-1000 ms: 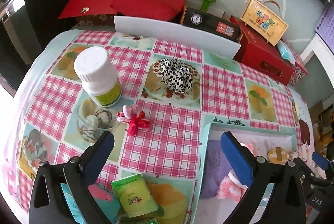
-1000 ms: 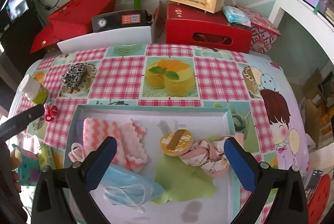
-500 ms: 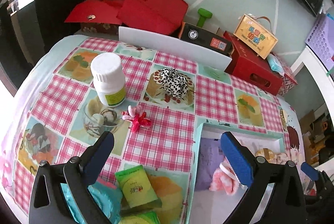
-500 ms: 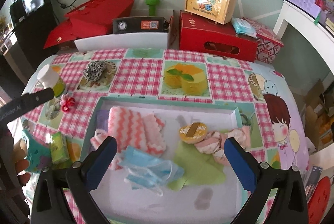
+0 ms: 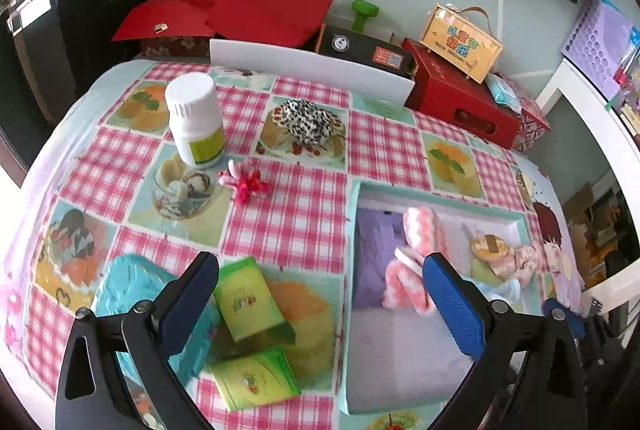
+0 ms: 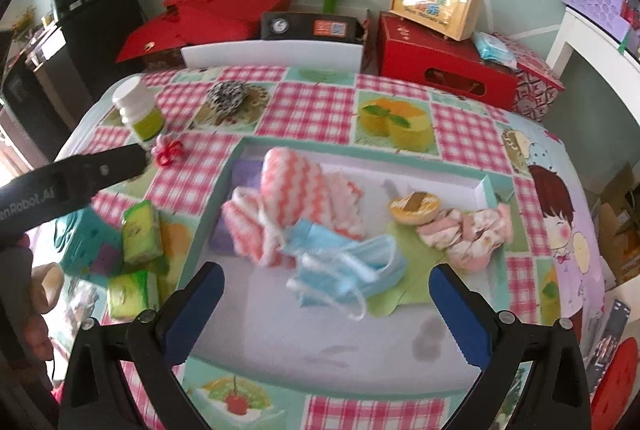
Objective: Organize soft objects
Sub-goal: 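Move both open tools toward the green tissue packs beside the teal box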
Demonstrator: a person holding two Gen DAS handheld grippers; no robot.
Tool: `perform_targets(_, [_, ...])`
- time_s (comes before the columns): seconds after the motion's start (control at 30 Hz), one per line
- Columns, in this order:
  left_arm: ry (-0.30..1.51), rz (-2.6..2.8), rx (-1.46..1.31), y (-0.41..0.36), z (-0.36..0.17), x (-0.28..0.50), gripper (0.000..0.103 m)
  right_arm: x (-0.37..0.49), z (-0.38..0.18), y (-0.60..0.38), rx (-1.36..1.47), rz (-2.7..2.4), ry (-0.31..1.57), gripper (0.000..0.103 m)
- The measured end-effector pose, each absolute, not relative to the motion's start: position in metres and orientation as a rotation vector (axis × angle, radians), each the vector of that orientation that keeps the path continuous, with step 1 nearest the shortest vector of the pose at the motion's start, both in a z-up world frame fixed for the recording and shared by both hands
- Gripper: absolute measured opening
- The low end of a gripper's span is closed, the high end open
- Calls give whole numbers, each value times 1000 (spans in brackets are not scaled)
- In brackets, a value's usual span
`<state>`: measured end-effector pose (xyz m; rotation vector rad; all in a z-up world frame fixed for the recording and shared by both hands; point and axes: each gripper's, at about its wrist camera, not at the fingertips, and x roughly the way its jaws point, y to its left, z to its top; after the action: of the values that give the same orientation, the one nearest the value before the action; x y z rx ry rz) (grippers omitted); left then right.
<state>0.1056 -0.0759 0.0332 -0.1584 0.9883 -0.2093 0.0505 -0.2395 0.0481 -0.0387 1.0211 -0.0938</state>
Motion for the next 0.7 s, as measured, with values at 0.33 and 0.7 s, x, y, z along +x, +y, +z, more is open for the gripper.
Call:
perform_targets(0.33, [1019, -167, -207, -66, 21, 73, 101, 36, 39, -235, -16, -59, 1042, 103])
perform_targets(0.7, [1049, -128, -255, -47, 10, 47, 101, 40, 28, -230, -8, -15, 1078, 103])
